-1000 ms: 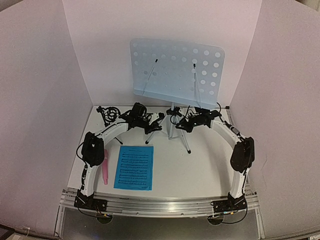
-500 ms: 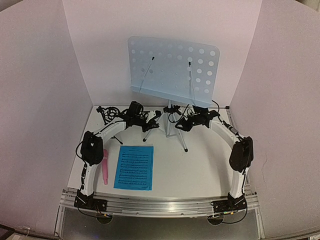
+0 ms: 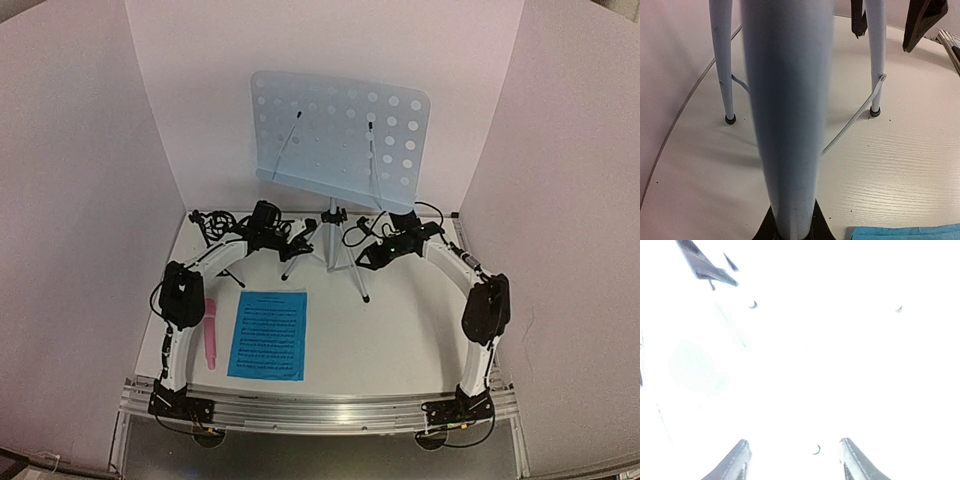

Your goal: Set up the instrument practice props

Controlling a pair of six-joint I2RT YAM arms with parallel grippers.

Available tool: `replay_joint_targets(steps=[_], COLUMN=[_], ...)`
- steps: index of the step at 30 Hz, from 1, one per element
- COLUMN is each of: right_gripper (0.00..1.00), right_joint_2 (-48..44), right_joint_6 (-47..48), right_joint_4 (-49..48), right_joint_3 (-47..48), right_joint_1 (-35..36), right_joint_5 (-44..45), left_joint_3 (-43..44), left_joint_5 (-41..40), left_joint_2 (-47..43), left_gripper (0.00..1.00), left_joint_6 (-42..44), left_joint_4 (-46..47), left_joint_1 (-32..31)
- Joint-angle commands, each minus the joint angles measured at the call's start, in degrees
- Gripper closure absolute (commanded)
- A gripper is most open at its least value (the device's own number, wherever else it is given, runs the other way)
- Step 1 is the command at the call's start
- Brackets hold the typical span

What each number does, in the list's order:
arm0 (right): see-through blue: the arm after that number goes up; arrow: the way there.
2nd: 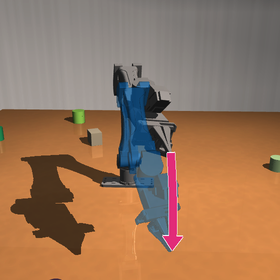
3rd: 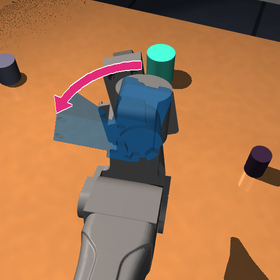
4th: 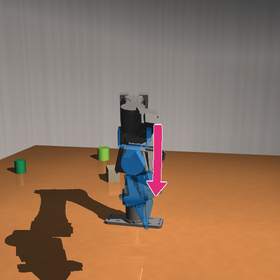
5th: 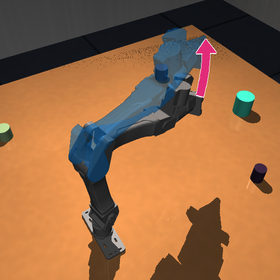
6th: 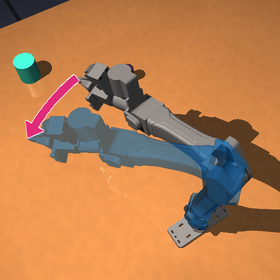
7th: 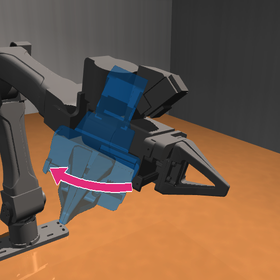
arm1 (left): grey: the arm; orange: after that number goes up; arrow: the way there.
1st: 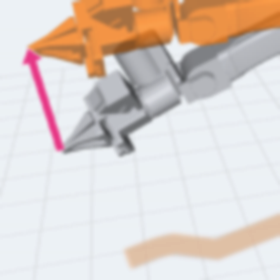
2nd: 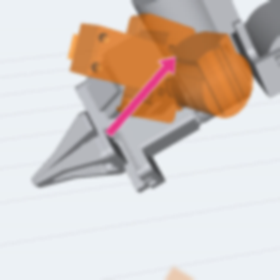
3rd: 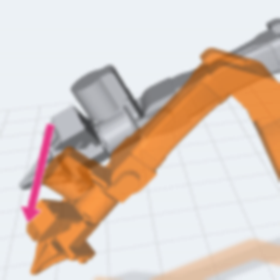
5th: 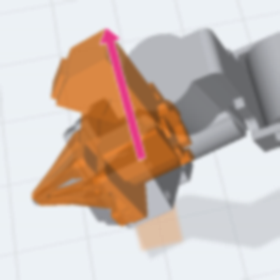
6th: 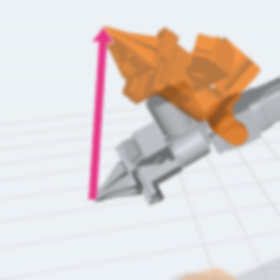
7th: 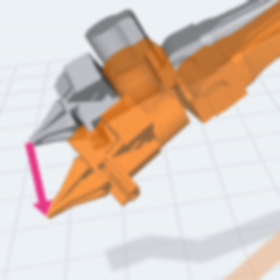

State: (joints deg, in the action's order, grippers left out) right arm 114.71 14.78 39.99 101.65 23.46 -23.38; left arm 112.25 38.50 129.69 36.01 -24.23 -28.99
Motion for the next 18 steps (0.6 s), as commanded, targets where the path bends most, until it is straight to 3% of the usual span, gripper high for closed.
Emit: replay_joint_targets(steps=[1,9,13,18], right_gripper=[0.39,0.34,0.16,0.16], right_joint_2=[-6.5,-5.9,-5.1,-1.6], right_joint_6=[-4.2,-10.3,-19.9,-27.4], right_joint_4=[-1.1,-5.1,-12.0,-17.5], right_joint_3=[1.0,3.8,4.2,8.3], right_joint_1=[-0.5,-1.7,-4.0,-4.2], right_joint_5=[-2.0,-2.8,-7.1,-9.4], left_joint_3=[-0.1,0.3,0.2,1.3], left_joint_5=[-3.5,-3.2,-3.6,-3.4], left_joint_2=[-0.9,-1.2,-1.4,-1.0], left_gripper=[1.0,1.0,1.0,1.0], left_joint_6=[7.0,6.3,7.1,6.5], left_joint_4=[-0.3,-0.5,-0.8,-0.8], left_joint_1=[1.6,0.0,-0.4,-1.4])
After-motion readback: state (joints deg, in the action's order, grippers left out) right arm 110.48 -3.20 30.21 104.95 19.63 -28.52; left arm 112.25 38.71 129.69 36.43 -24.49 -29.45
